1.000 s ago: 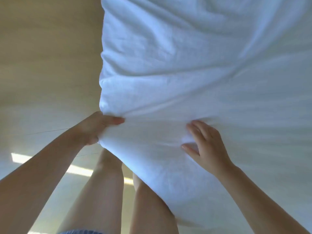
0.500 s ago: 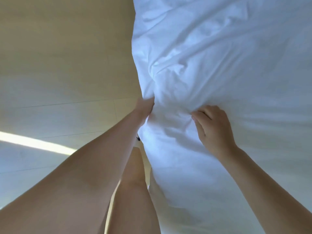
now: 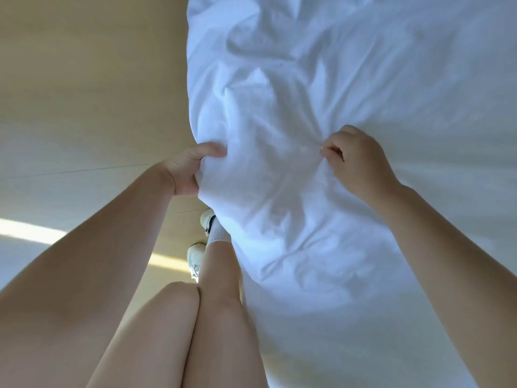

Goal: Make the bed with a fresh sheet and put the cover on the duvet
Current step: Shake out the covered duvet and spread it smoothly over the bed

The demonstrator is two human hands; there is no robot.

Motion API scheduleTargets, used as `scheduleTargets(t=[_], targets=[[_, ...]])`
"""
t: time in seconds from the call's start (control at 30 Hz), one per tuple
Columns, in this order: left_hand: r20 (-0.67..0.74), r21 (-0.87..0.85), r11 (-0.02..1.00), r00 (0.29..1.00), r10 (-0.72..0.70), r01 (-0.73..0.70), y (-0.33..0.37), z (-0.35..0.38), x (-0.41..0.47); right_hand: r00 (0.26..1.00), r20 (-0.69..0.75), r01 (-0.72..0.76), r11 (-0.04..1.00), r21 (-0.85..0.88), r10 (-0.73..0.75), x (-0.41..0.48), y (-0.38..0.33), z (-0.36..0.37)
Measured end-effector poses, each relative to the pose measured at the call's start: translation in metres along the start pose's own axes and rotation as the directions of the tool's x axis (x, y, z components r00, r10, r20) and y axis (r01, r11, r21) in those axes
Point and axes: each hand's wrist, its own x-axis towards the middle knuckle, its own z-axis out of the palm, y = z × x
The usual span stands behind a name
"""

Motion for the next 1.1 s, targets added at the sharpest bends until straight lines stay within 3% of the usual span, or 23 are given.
scheduleTargets(t=[0.1,0.2,0.33,0.5,0.6,0.73,0.87,0.97,1.1], targets=[[-0.107,0.324,0.942,0.986,0.13,-0.089,-0.008,0.008,-0.017,0.999,-0.046,0.023,0.994,-0.104,-0.028,-0.008,-0.008,-0.005],[-0.207,0.206,0.958,0.947,0.244,-0.202,-0.019,0.017,-0.031,0.995,-0.097,0.002,0.991,-0.135,-0.015,-0.016,-0.015,-0.014],[-0.292,0.06,0.976,0.931,0.217,-0.208,-0.032,0.027,-0.045,0.986,-0.168,-0.018,0.986,-0.166,-0.01,-0.032,-0.02,-0.034],[-0.28,0.123,0.989,0.953,0.116,-0.085,-0.041,0.042,-0.054,0.99,-0.138,-0.028,0.942,-0.335,-0.02,-0.064,-0.017,-0.044],[-0.244,0.2,0.978,0.964,0.102,-0.053,-0.045,0.045,-0.05,0.984,-0.147,0.059,0.958,-0.28,-0.104,-0.07,-0.021,-0.045],[-0.214,0.247,0.966,0.968,0.132,-0.077,-0.055,0.048,-0.044,0.971,-0.186,-0.151,0.988,0.023,0.152,-0.058,-0.029,-0.036],[-0.289,0.254,0.961,0.94,0.18,-0.106,-0.06,0.05,-0.034,0.974,-0.104,-0.216,0.959,-0.186,0.199,-0.074,0.016,-0.051],[-0.246,0.39,0.916,0.947,0.206,-0.098,-0.068,0.048,-0.033,0.931,-0.217,-0.354,0.875,-0.331,0.295,-0.104,0.059,-0.058],[-0.189,0.4,0.917,0.978,0.09,-0.007,-0.099,0.045,-0.027,0.896,-0.096,-0.444,0.86,-0.252,0.435,-0.137,0.052,-0.011]])
